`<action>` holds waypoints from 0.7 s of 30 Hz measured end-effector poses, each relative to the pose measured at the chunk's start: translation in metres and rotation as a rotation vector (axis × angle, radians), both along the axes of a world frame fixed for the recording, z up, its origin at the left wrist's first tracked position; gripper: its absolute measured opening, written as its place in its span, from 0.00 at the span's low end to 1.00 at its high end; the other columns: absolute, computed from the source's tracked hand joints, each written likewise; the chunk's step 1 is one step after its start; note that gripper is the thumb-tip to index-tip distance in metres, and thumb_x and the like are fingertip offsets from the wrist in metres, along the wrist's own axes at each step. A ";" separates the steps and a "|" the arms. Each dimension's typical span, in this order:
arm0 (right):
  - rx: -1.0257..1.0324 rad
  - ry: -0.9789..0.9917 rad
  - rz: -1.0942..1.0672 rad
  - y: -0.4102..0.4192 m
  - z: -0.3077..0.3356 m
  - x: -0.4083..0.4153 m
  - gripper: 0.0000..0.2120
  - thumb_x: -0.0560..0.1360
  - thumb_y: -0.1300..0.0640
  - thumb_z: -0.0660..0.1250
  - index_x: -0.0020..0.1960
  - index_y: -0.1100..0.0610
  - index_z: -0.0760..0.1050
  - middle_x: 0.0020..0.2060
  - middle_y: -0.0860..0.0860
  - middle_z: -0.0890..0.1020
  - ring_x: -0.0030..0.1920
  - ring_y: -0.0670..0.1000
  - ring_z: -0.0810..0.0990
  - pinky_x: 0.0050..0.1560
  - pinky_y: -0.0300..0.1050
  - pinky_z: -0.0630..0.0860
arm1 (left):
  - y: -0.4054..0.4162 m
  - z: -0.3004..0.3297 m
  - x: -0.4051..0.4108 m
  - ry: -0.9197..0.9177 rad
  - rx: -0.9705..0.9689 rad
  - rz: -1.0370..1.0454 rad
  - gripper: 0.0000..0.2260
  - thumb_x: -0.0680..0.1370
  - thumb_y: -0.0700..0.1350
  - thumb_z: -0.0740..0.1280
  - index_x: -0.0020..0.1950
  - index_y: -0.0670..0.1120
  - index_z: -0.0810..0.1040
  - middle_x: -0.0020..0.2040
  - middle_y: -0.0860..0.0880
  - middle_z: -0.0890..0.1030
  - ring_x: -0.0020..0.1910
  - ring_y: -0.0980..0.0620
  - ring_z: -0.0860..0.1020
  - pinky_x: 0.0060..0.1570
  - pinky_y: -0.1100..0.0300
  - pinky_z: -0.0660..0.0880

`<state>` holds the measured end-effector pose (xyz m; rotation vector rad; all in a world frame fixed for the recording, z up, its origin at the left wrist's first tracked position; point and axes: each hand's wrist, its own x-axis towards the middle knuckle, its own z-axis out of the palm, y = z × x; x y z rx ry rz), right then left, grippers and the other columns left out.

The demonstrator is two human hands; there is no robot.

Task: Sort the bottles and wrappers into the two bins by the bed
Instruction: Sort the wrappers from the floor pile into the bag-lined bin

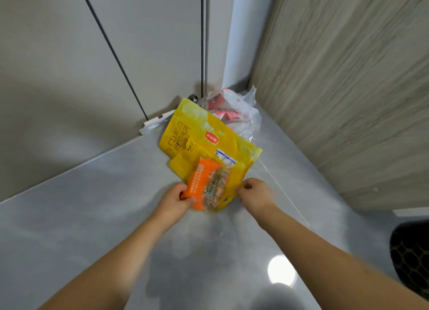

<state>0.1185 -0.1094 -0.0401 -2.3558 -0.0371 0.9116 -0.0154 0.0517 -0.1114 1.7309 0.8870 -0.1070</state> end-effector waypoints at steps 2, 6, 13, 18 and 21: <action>-0.013 -0.024 0.003 -0.001 0.005 0.001 0.09 0.76 0.58 0.62 0.47 0.61 0.79 0.42 0.58 0.83 0.45 0.58 0.81 0.44 0.50 0.78 | 0.007 0.009 0.000 -0.041 -0.189 0.146 0.10 0.76 0.32 0.67 0.46 0.48 0.77 0.43 0.48 0.81 0.41 0.51 0.77 0.41 0.59 0.71; -0.024 -0.074 0.088 -0.015 0.028 0.003 0.09 0.73 0.61 0.60 0.44 0.63 0.77 0.40 0.59 0.83 0.42 0.59 0.81 0.40 0.50 0.78 | 0.023 0.024 -0.007 -0.089 -0.305 0.320 0.08 0.78 0.34 0.65 0.54 0.45 0.77 0.49 0.44 0.82 0.42 0.49 0.78 0.36 0.57 0.72; -0.064 -0.254 0.194 -0.069 0.099 0.015 0.08 0.70 0.61 0.58 0.41 0.59 0.76 0.37 0.56 0.83 0.40 0.58 0.81 0.37 0.47 0.77 | 0.000 0.093 0.020 -0.228 -0.454 0.253 0.10 0.79 0.35 0.64 0.59 0.44 0.76 0.53 0.44 0.82 0.45 0.46 0.80 0.38 0.57 0.74; -0.067 -0.458 0.195 -0.128 0.166 0.018 0.09 0.71 0.59 0.58 0.42 0.57 0.77 0.36 0.54 0.81 0.40 0.56 0.79 0.42 0.49 0.79 | -0.041 0.157 0.064 -0.254 -0.433 -0.007 0.11 0.79 0.35 0.64 0.61 0.43 0.76 0.55 0.41 0.83 0.47 0.43 0.81 0.36 0.57 0.76; -0.083 -0.523 0.137 -0.173 0.202 0.022 0.07 0.74 0.58 0.58 0.40 0.55 0.73 0.36 0.52 0.79 0.37 0.55 0.78 0.37 0.44 0.73 | -0.080 0.199 0.095 -0.254 -0.374 -0.189 0.11 0.79 0.34 0.64 0.61 0.42 0.76 0.53 0.41 0.83 0.42 0.46 0.81 0.33 0.58 0.76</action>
